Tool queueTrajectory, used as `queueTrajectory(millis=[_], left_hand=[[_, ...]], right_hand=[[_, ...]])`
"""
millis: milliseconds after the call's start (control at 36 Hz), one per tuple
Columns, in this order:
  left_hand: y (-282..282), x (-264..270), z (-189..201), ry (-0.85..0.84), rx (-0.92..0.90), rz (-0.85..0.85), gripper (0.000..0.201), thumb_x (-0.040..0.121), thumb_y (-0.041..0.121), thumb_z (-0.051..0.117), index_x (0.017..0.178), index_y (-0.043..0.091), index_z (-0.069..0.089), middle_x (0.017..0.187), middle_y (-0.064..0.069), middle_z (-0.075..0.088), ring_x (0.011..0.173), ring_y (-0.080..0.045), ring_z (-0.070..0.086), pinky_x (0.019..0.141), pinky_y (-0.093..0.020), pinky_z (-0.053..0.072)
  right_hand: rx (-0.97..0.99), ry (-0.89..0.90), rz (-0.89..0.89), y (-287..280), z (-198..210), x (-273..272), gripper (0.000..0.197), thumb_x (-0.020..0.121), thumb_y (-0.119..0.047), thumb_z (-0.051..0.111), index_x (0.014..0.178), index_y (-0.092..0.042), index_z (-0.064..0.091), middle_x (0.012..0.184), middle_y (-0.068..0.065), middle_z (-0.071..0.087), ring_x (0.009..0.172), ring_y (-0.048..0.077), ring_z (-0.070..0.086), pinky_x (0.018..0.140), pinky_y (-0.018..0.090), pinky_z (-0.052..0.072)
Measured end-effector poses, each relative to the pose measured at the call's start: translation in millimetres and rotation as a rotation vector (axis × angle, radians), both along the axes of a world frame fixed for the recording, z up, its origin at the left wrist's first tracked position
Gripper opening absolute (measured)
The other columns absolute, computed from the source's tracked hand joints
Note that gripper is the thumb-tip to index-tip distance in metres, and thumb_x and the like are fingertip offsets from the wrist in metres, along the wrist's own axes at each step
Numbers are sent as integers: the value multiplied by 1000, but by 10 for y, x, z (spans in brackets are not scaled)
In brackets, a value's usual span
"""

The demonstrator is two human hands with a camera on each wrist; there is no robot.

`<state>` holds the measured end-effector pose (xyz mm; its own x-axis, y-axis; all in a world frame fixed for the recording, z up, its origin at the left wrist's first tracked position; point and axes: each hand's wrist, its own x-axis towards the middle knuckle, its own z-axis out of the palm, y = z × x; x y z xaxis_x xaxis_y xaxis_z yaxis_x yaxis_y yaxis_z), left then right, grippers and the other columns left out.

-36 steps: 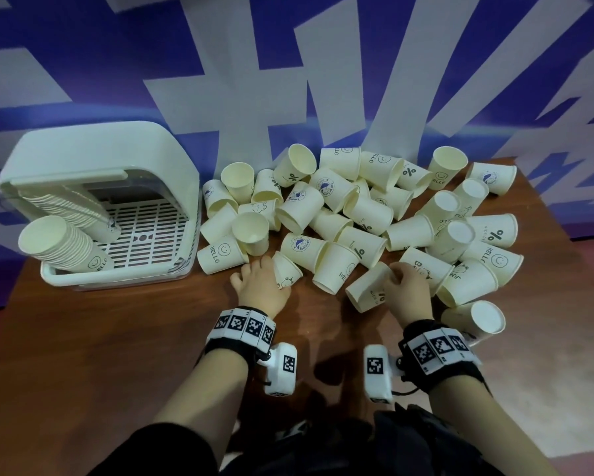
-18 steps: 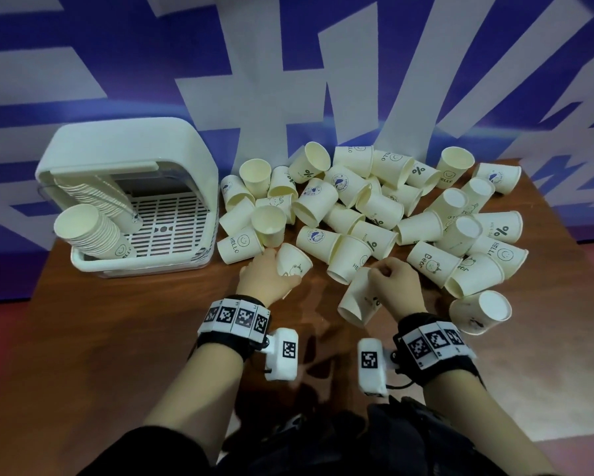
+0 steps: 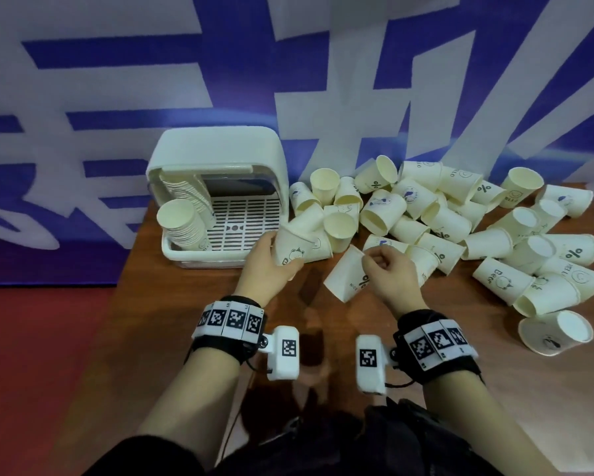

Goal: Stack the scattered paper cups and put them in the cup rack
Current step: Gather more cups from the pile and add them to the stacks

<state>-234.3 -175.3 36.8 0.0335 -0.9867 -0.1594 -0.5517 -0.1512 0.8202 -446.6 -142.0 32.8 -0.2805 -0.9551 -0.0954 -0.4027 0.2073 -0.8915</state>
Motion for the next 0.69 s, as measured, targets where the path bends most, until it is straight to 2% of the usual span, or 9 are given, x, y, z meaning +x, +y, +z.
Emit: queueTrajectory(millis=[56,194,278,333,389,472,556,639,694], left_hand=[[-2,178,23,18,-13,29,67,77,27,76,134,16,44,123,2,54,105,-11,50,83,-26,38],[2,616,82,35,-60,93,70,76,28,78,136,16,43,128,0,54,108,-9,48,88,-27,39],[-8,866,112,76,-83,128,70,76,28,78,136,16,42,131,-3,54,118,-18,51,99,-37,44],[-29,1028,130,100,-100,149,70,76,28,78,136,17,42,132,-3,53,121,-19,51,103,-41,43],[-49,1177,152,132,-129,167,70,76,27,78,135,18,42,130,0,53,120,-18,50,103,-41,44],[-93,1374,192,186,-163,177,68,76,24,79,133,22,42,127,5,52,120,-15,51,103,-38,45],[-138,1554,248,232,-193,171,74,69,34,81,129,34,37,136,1,49,124,-16,49,103,-43,46],[-185,1720,296,279,-175,185,91,57,51,78,134,34,33,142,2,43,129,-16,46,103,-43,47],[-224,1816,303,317,-186,187,92,59,45,80,137,35,31,143,1,41,129,-16,46,102,-43,47]], right_hand=[[-19,-8,15,-25,39,167,9,87,-16,56,89,-14,65,81,-3,61,75,10,55,64,20,42],[-67,-23,66,-108,148,586,8,87,-15,56,86,-15,64,79,-4,60,72,4,54,59,9,40],[-99,-15,89,-166,216,840,8,87,-14,57,86,-16,65,81,-5,62,76,5,56,65,14,42],[-145,-23,102,-197,264,1009,8,88,-12,57,86,-15,64,81,-6,62,75,2,55,66,11,42],[-185,-38,117,-226,306,1169,8,89,-10,57,88,-12,64,81,-7,61,73,-4,55,64,4,41],[-233,-15,144,-274,348,1376,9,89,-11,57,93,-12,66,84,-7,63,74,-10,55,67,3,40],[-282,-15,164,-328,410,1578,9,89,-10,57,90,-15,65,83,-11,63,76,-10,55,69,4,40],[-319,-11,169,-393,488,1757,11,88,-9,57,89,-17,65,82,-16,61,77,-11,54,70,4,39],[-343,-6,181,-436,539,1853,10,88,-9,57,89,-16,65,83,-15,62,78,-9,54,71,5,40]])
